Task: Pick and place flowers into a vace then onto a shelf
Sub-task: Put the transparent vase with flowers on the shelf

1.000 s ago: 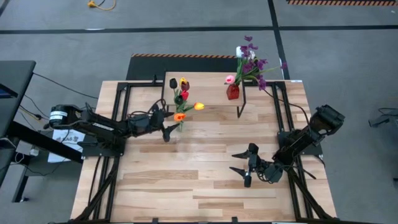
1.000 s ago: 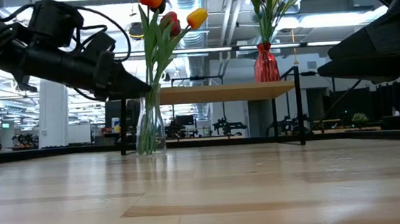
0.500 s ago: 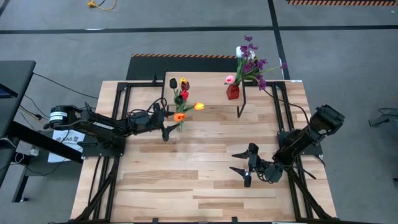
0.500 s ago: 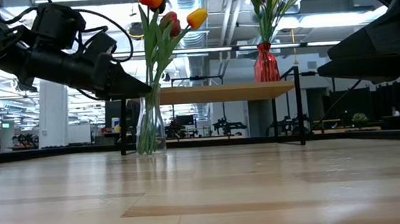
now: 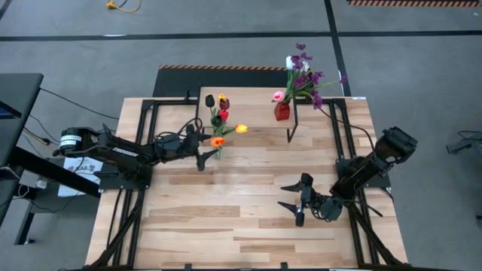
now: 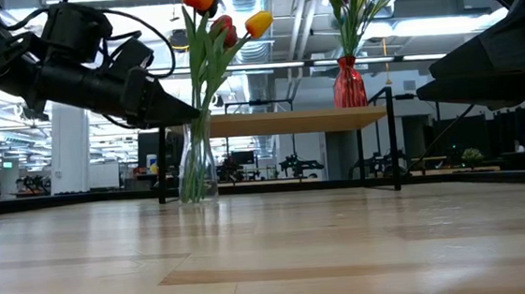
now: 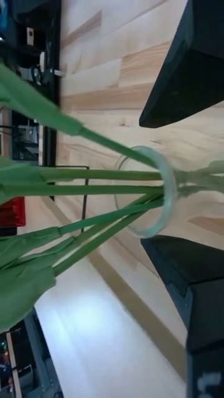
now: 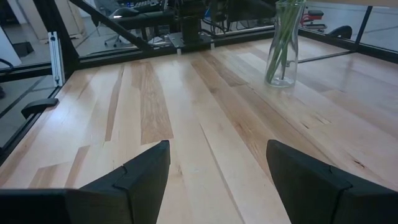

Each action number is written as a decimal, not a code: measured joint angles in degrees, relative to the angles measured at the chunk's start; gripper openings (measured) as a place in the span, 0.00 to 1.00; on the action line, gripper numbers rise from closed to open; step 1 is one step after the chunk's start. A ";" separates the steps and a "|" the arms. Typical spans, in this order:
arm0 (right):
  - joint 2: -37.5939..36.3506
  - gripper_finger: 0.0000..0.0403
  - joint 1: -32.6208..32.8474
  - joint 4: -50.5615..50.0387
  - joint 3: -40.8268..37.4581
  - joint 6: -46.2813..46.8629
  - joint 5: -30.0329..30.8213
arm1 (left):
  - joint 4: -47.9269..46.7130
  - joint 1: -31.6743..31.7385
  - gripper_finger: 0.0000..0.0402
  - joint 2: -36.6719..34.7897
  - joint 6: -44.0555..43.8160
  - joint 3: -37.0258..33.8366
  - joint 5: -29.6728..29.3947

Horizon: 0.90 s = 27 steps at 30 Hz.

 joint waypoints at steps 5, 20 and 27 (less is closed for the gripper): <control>0.00 0.65 0.00 0.04 0.00 0.01 0.00 | -0.02 -0.02 0.71 2.36 0.06 1.58 -0.85; 0.00 0.65 0.00 0.02 0.00 0.00 0.00 | 0.22 0.55 0.71 11.91 0.52 5.62 -2.47; 0.00 0.65 0.00 0.02 -0.01 0.00 0.00 | 0.32 0.55 0.71 11.89 0.22 5.62 -2.49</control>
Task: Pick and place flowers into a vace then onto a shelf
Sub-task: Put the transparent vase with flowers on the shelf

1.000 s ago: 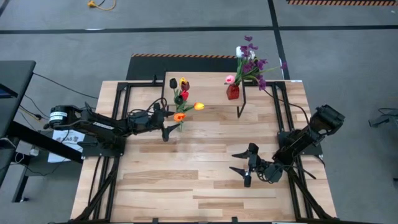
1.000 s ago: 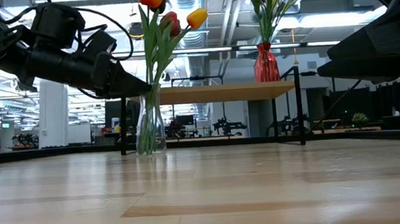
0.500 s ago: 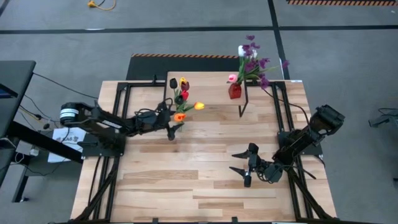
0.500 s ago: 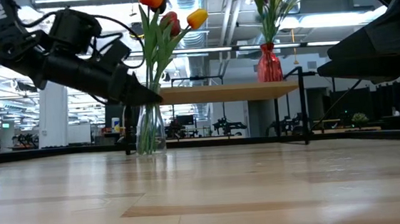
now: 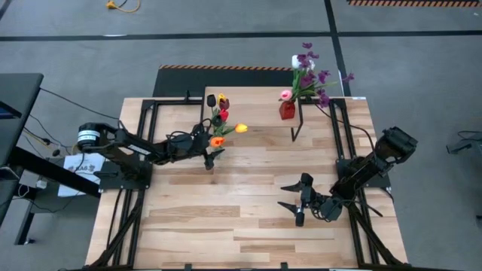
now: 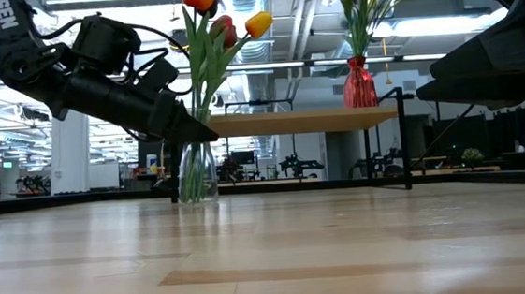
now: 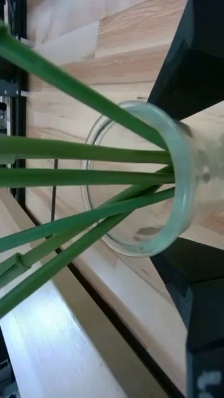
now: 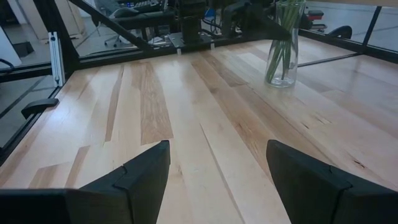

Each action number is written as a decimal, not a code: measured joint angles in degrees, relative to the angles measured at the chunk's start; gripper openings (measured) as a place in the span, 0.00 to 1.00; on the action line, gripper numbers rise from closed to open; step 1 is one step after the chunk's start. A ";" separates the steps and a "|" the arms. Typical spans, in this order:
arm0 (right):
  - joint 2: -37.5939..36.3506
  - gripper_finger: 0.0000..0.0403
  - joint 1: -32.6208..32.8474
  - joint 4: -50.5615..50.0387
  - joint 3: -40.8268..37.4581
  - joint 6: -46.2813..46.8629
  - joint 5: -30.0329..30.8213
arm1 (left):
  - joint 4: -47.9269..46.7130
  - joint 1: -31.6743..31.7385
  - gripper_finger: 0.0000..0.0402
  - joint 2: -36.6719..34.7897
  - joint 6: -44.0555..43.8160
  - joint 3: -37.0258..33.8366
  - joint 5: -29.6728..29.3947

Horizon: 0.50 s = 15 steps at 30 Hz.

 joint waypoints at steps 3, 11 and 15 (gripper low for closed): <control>0.00 0.65 0.00 0.00 -0.01 0.00 0.00 | 0.01 0.00 0.71 0.00 -0.04 0.00 0.00; 0.00 0.65 0.00 0.00 -0.01 0.00 0.00 | 0.10 -0.02 0.71 -0.02 -1.13 0.00 -0.02; 0.00 0.65 0.00 0.00 -0.01 0.00 0.00 | 0.10 -0.28 0.71 -0.02 -2.03 0.00 -0.15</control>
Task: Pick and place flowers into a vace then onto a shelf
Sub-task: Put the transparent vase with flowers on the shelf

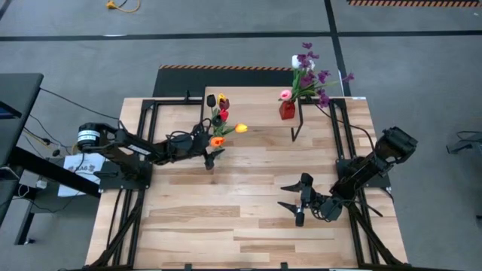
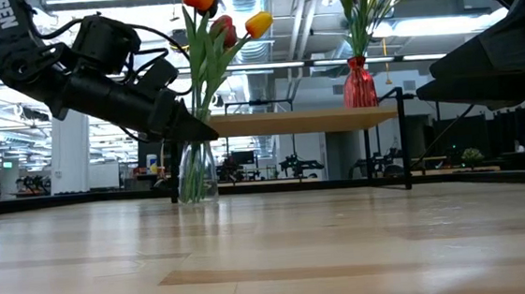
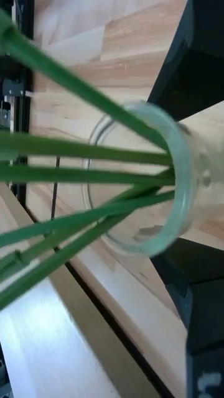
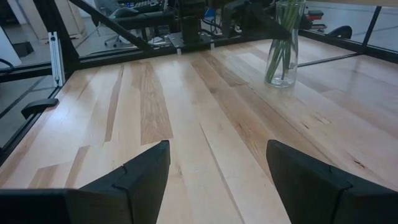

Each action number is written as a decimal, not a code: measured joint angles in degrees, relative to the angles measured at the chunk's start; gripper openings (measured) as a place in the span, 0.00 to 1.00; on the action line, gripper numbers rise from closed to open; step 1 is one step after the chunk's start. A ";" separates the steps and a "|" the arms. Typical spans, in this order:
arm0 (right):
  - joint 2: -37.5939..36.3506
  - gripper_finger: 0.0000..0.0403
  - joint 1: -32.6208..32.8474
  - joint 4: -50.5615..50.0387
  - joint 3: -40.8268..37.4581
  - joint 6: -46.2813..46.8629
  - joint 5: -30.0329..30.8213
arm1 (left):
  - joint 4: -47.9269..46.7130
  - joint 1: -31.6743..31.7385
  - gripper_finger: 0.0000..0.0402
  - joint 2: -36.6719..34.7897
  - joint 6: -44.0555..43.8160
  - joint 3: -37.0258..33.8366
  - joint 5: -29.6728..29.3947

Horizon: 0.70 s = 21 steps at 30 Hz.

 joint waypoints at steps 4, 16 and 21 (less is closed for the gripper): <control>0.00 0.65 0.00 0.00 0.01 0.00 0.00 | 0.02 -0.83 0.71 0.00 -0.18 0.00 0.02; 0.00 0.65 0.00 0.00 0.00 0.02 0.00 | 0.04 -1.65 0.68 -0.02 -0.20 0.00 -0.02; 0.00 0.65 0.00 0.00 0.00 0.02 0.00 | 0.04 -1.65 0.56 -0.02 -0.20 -0.02 -0.01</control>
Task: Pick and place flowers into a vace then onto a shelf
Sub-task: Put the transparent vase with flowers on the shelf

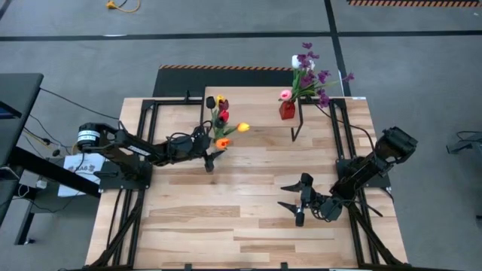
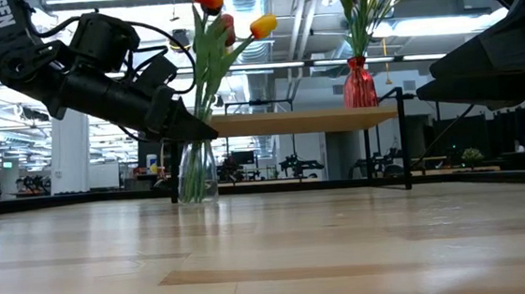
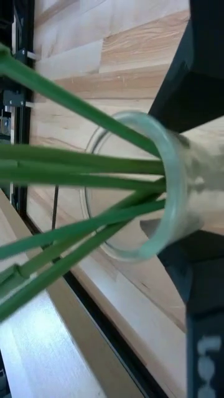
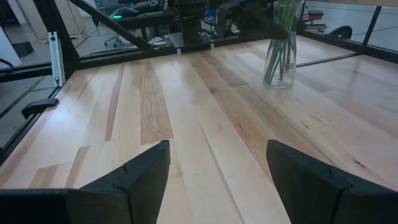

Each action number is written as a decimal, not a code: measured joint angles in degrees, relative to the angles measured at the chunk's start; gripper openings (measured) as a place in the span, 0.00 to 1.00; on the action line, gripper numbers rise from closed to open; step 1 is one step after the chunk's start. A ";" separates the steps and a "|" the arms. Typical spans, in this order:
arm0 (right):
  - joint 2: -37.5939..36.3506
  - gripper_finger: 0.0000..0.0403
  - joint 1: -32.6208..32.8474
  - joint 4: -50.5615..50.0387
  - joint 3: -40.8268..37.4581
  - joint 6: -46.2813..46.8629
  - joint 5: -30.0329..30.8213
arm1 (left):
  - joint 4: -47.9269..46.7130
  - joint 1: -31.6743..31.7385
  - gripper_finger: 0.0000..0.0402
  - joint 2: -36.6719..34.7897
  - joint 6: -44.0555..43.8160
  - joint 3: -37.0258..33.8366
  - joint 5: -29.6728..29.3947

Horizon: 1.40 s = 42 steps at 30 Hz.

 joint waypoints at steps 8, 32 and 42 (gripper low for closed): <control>0.00 0.65 0.00 0.00 0.02 0.00 0.00 | 0.04 0.00 0.40 0.00 -0.37 0.00 0.19; 0.00 0.65 0.00 0.00 0.02 0.00 0.00 | 2.91 -0.97 0.43 0.00 -2.86 -0.07 4.68; 0.00 0.65 0.00 0.02 0.01 0.02 -0.02 | 4.43 -2.20 0.41 0.00 -3.49 -0.07 4.63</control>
